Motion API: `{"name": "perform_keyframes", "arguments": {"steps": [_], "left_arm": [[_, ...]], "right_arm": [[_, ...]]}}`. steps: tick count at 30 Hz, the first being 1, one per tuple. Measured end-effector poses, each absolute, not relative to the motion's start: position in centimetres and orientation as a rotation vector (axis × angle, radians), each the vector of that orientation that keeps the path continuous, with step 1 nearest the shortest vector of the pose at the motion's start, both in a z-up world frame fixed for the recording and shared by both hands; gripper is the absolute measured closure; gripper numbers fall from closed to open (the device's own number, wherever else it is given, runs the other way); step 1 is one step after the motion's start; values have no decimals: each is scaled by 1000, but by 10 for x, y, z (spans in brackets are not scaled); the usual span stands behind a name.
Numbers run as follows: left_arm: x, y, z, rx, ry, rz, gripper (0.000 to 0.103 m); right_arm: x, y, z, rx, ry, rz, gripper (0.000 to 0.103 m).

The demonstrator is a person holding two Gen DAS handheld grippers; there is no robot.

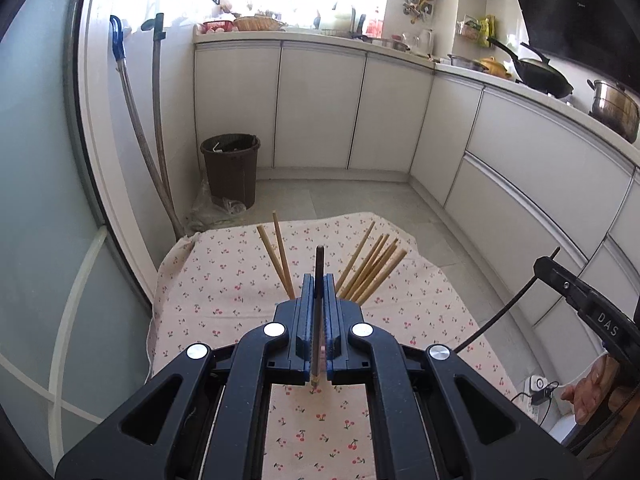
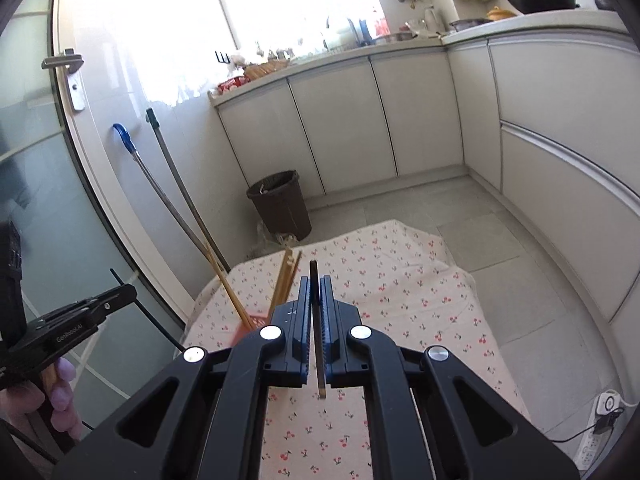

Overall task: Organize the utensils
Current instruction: 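Lower both dark chopsticks into the pink holder and open both tools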

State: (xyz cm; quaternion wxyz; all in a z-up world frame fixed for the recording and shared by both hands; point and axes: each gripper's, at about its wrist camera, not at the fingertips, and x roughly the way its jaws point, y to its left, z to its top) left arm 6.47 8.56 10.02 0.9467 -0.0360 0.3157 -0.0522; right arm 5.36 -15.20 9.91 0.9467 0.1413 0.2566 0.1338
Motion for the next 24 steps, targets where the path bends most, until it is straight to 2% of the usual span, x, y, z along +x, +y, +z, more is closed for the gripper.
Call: {"name": "perform_keyframes", "arguments": {"steps": [10, 15, 17, 24], "left_arm": [[108, 81, 124, -101, 585, -83, 99], [133, 93, 95, -157, 648, -70, 98], [140, 105, 84, -218, 683, -63, 93], [120, 134, 93, -325, 642, -3, 88]], "right_arm": [[68, -137, 152, 274, 410, 366, 98], [82, -123, 146, 265, 412, 388, 98], [90, -118, 140, 273, 433, 394, 98], [109, -98, 125, 282, 471, 393, 98]]}}
